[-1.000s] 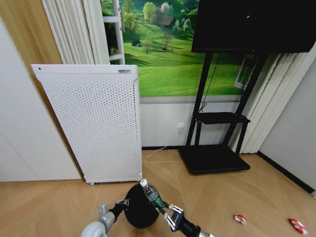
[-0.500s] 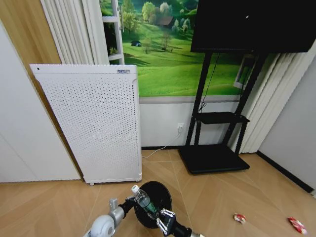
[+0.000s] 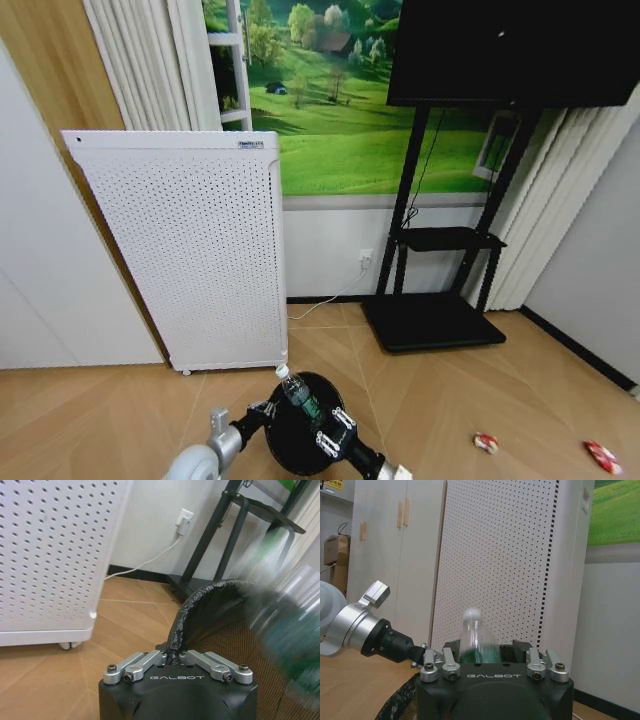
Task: Pick up the trash bin and place the garbage on the floor into it.
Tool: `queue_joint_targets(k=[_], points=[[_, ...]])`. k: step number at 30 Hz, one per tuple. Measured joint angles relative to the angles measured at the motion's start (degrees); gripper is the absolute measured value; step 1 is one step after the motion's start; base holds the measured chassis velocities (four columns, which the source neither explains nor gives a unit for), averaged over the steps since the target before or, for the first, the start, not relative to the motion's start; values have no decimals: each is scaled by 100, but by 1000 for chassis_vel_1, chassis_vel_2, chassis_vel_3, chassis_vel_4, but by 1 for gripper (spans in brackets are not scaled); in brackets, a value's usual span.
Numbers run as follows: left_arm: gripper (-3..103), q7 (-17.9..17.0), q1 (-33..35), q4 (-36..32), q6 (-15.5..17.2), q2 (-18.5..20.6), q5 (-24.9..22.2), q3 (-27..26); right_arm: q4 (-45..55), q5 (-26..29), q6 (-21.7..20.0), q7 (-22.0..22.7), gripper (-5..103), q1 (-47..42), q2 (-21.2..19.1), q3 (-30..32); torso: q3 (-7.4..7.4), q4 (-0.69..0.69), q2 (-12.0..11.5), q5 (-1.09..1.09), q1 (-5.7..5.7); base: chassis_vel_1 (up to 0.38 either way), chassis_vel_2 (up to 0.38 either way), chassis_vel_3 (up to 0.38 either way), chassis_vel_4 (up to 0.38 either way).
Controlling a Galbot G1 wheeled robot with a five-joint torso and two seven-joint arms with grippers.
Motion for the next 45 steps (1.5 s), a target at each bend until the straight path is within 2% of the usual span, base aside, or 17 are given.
queue_joint_targets(k=[2,6,9,10,11,12,13,14,15,17,19,21,22,25,28,30,45], points=[[4,-96,61,-120,9,46,-134,-120,77,-33,0,56,72,-73,39,33,0,0,0,0,0,0,0,0,0],[4,-385,120,-250,84,45,-469,-228,214,25,-12,225,83,-220,154,147,0,1,0,0,0,0,0,0,0],[4,-1076,212,-445,293,12,-934,-644,519,293,-132,469,97,-490,291,552,0,-2,0,-1,0,0,0,0,0],[4,-1076,212,-445,293,12,-934,-644,519,293,-132,469,97,-490,291,552,0,-2,0,-1,0,0,0,0,0],[4,-1651,367,-683,527,-47,-1106,-1035,684,364,-208,639,99,-606,295,771,0,-1,0,-2,0,0,0,0,0],[4,-1651,367,-683,527,-47,-1106,-1035,684,364,-208,639,99,-606,295,771,0,-1,0,-2,0,0,0,0,0],[4,-1979,493,-854,667,-99,-1224,-1302,748,404,-255,734,100,-664,291,851,0,0,0,0,0,0,0,0,0],[4,-1979,493,-854,667,-99,-1224,-1302,748,404,-255,734,100,-664,291,851,0,0,0,0,0,0,0,0,0],[4,-2295,671,-1071,815,-190,-1358,-1626,857,500,-333,873,100,-772,290,977,0,1,0,4,0,0,0,0,0],[4,-2401,757,-1165,873,-239,-1407,-1767,898,541,-364,921,100,-810,290,1030,0,2,1,2,-1,0,0,0,0],[4,-2436,842,-1249,911,-298,-1411,-1904,932,560,-387,959,100,-840,301,1071,0,-1,0,0,0,0,0,0,0],[4,-2446,1380,-1640,961,-630,-1280,-2611,988,583,-446,1133,100,-1030,324,1227,-1,-1,1,4,0,0,0,0,0],[4,-2446,1380,-1640,961,-630,-1280,-2611,988,583,-446,1133,100,-1030,324,1227,-1,-1,1,4,0,0,0,0,0],[4,-2132,2216,-2084,981,-1162,-1019,-3604,890,550,-422,1179,100,-1144,340,1298,-1,2,1,3,-1,-17,-19,21,40],[4,-2017,2518,-2206,979,-1210,-999,-3939,841,487,-412,1137,100,-1129,344,1309,0,2,1,-3,-1,-59,-73,63,74],[4,-1947,2709,-2311,968,-1146,-1081,-4180,769,385,-374,1108,100,-1087,377,1337,0,1,1,4,-1,-131,-135,117,137],[4,-2057,2974,-2667,829,-1225,-965,-4261,595,179,-87,1092,100,-1091,440,1521,0,-1,1,0,-1,-226,-231,229,231]])
